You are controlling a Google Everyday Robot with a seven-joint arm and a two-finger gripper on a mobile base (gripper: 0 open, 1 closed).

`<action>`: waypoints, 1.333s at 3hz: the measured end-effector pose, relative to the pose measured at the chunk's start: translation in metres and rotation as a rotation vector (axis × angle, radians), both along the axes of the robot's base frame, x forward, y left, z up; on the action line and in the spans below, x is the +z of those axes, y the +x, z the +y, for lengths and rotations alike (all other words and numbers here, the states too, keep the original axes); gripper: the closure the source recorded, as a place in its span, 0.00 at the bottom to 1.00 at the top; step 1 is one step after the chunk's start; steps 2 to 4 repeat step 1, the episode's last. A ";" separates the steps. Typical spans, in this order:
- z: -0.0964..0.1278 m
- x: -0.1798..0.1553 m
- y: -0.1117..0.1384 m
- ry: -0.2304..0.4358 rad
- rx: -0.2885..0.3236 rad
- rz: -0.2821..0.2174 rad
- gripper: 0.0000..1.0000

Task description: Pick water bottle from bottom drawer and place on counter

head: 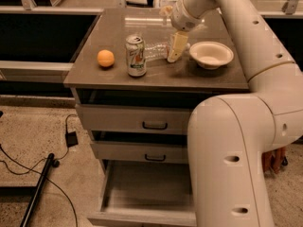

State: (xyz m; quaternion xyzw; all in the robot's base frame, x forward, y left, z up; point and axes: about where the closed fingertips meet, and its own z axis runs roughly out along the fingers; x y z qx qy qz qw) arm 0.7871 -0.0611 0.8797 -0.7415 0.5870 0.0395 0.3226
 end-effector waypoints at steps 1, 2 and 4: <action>-0.018 0.012 -0.005 -0.041 -0.001 -0.019 0.00; -0.018 0.012 -0.005 -0.041 -0.001 -0.019 0.00; -0.018 0.012 -0.005 -0.041 -0.001 -0.019 0.00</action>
Offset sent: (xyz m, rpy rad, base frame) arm 0.0000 0.0000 0.0000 0.0000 0.0000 0.0000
